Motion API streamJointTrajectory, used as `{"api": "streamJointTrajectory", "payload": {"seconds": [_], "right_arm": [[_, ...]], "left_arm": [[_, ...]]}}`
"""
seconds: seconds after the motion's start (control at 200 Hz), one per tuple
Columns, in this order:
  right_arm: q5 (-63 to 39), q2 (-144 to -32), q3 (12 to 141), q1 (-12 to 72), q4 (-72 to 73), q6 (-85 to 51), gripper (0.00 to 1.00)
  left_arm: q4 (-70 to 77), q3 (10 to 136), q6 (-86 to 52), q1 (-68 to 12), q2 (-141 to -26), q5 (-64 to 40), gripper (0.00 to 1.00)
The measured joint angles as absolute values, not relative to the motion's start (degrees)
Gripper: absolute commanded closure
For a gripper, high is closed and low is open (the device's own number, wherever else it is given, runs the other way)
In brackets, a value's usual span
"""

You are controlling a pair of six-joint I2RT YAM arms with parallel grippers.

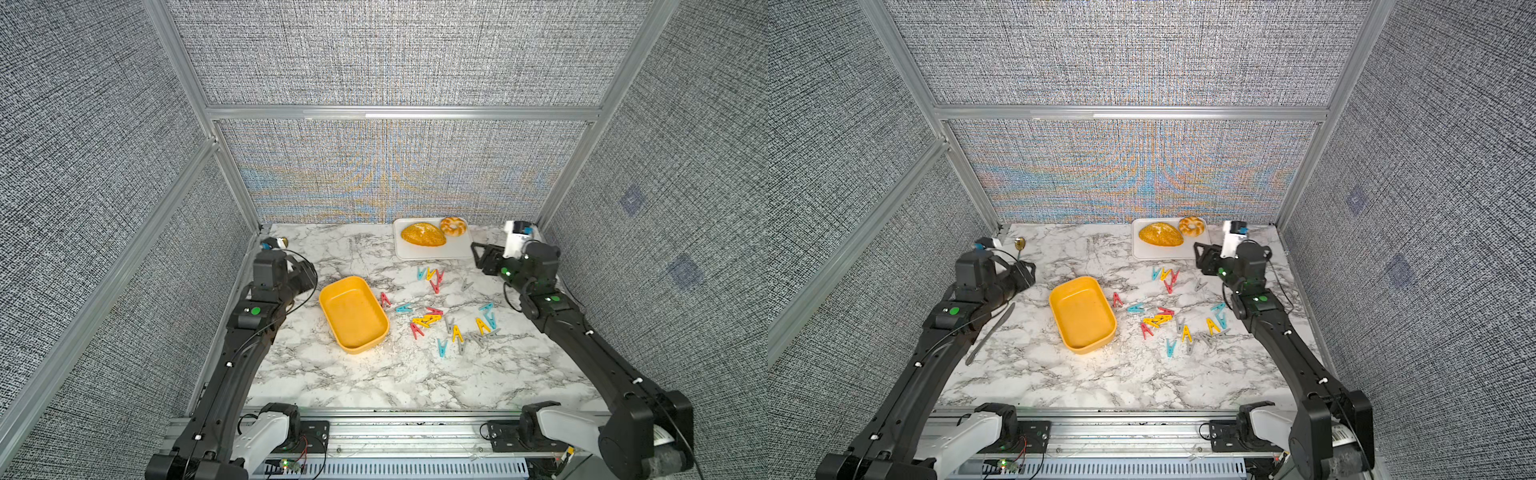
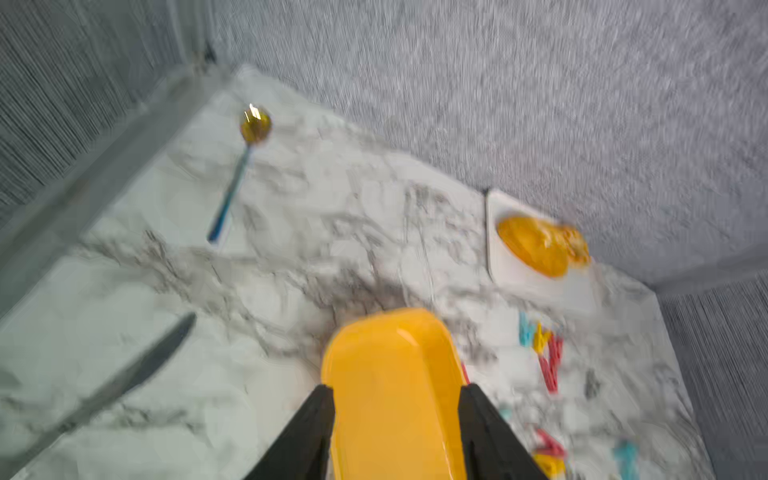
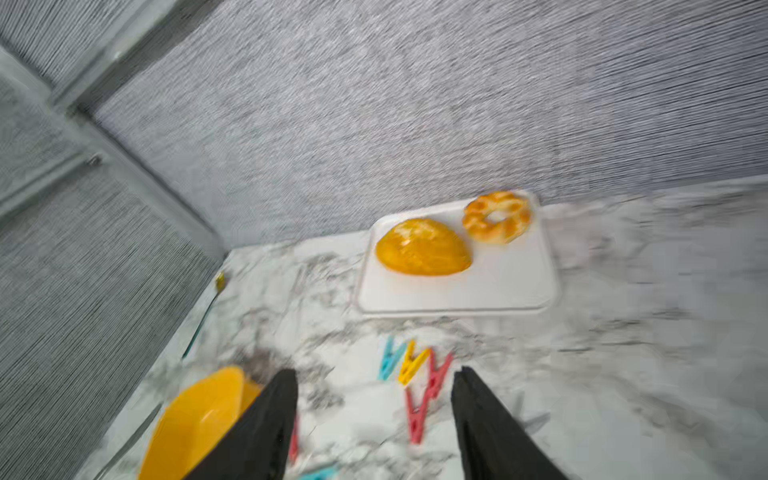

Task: Put the clothespins into the storage box
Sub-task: Pick up the clothespin from the center of the board.

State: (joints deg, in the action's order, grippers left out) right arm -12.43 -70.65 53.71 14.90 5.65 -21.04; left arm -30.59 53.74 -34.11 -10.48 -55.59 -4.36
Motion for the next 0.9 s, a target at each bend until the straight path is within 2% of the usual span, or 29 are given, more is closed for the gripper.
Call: {"api": "streamJointTrajectory", "payload": {"seconds": [0.11,0.325,0.651,0.901], "right_arm": [[-12.23,-76.51,58.37,23.09,-0.23,-18.98,0.44],[-9.26,-92.07,70.22,31.48,-7.55,-16.53,0.51],[-9.93,-119.59,93.25,34.79,-15.14,-14.17,0.63],[-9.19,-127.44,99.98,36.75,-20.84,-12.16,0.65]], "left_arm": [[-39.51,46.24,-39.18,-12.47,-46.13,-7.73,0.5],[-49.25,40.16,-46.48,-13.08,-31.59,-9.98,0.5],[-52.56,36.29,-50.0,-13.15,-30.59,-13.67,0.5],[-52.6,35.83,-50.85,-13.15,-31.24,-14.59,0.49]]}}
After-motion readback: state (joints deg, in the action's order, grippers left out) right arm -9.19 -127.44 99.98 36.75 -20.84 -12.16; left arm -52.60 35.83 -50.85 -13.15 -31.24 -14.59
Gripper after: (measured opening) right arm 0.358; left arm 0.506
